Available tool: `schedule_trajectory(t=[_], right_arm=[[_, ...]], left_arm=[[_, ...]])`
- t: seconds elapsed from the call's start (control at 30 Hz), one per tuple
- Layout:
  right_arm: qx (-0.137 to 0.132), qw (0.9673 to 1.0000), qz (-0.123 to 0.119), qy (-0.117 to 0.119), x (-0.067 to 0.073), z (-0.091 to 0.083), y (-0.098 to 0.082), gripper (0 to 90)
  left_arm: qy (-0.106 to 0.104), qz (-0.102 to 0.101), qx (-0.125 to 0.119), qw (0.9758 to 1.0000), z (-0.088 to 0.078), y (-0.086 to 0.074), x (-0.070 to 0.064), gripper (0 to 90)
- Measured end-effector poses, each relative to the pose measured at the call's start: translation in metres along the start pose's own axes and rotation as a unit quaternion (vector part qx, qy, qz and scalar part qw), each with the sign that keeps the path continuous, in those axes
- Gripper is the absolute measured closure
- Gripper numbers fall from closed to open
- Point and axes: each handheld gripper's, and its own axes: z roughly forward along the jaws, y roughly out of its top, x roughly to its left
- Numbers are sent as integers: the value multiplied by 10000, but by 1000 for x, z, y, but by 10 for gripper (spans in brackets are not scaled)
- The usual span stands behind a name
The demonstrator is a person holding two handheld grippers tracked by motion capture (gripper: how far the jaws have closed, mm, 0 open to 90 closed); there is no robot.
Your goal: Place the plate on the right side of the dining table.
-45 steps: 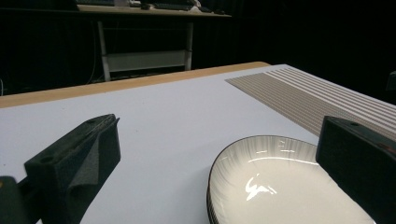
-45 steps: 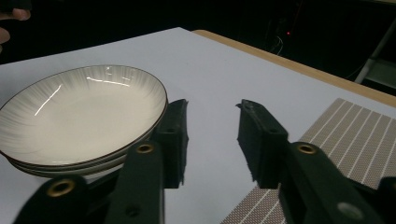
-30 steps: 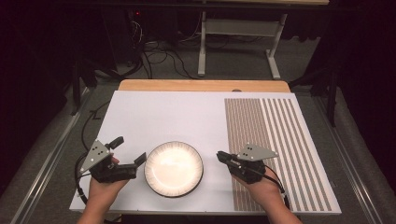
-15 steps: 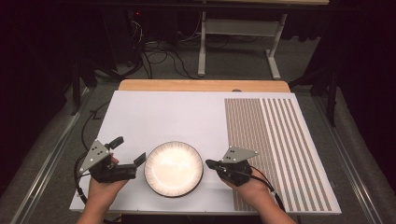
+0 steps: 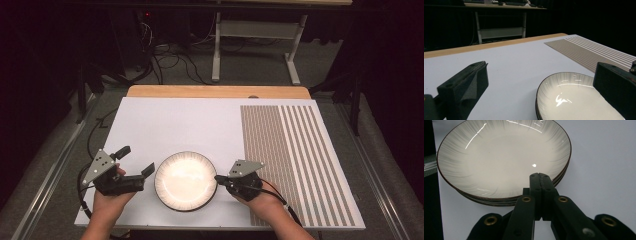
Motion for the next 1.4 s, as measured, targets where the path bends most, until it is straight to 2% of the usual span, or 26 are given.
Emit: schedule_trajectory(t=[0.93,1.0,1.13,1.4], right_arm=[[64,10000,-30,54,0,2,1,900],[89,9999,49,65,2,2,2,900],[90,9999,-24,67,0,3,2,900],[88,9999,52,108,1,6,4,900]], left_arm=[[-8,9,-12,10000,0,1,-1,4],[-8,5,-13,10000,0,1,0,4],[-7,-2,-8,10000,-1,1,0,4],[-7,-26,-9,10000,-1,1,0,4]])
